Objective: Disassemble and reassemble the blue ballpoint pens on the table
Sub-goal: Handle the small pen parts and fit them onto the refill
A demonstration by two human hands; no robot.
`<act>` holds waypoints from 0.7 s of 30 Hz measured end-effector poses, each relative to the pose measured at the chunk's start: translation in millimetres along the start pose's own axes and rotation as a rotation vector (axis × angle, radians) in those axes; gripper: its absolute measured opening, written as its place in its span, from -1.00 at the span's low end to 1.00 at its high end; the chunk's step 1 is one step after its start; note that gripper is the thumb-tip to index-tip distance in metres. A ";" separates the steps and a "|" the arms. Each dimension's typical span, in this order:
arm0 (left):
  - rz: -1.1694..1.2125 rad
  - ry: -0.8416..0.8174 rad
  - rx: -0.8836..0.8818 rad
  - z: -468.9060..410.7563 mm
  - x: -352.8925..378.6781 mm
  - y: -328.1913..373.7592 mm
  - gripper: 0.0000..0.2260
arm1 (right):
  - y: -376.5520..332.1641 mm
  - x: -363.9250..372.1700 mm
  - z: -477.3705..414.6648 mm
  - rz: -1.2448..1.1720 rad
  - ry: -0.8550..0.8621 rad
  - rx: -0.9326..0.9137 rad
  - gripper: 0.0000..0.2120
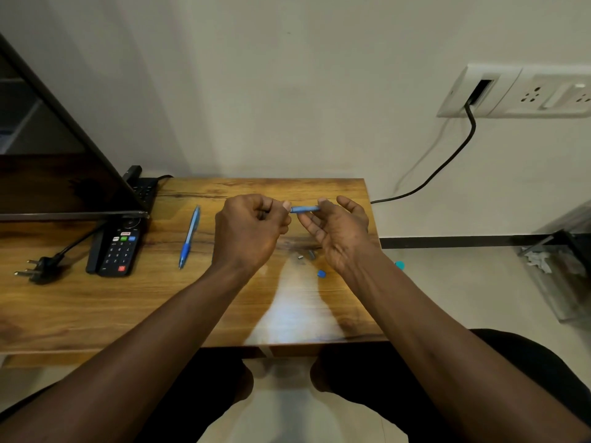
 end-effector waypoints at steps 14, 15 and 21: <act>0.340 -0.193 -0.075 -6.2 9.8 8.6 -0.78 | 6.1 -4.2 5.8 -0.060 -0.138 0.238 -0.79; 0.297 -0.200 -0.052 -6.6 10.6 9.9 -0.78 | 5.7 -5.2 6.2 -0.057 -0.148 0.244 -0.78; 0.039 -0.121 0.103 -12.6 12.0 15.4 -0.95 | -7.0 -11.4 12.0 0.326 -0.132 0.276 -0.87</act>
Point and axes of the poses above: each hand's wrist, its own z-axis away from the middle knuckle, its own x-axis out of the palm, y = z × x, the point moved 4 cm from there along -z, towards the middle knuckle, and after that the axes turned 12 degrees about -y, right-handed, at the moved point
